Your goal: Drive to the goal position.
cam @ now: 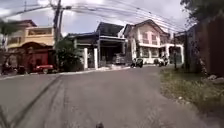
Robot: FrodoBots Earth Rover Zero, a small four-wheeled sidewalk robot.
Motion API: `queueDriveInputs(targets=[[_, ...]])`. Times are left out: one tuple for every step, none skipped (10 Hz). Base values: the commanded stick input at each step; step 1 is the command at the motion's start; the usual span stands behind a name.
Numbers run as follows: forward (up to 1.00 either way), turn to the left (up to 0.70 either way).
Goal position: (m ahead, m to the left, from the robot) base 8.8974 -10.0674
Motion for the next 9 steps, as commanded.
queueDriveInputs(targets=[[0.70,0.00],[0.70,0.00],[0.70,0.00],[0.70,0.00],[0.70,0.00],[0.70,0.00],[0.70,0.00],[0.70,0.00],[0.70,0.00]])
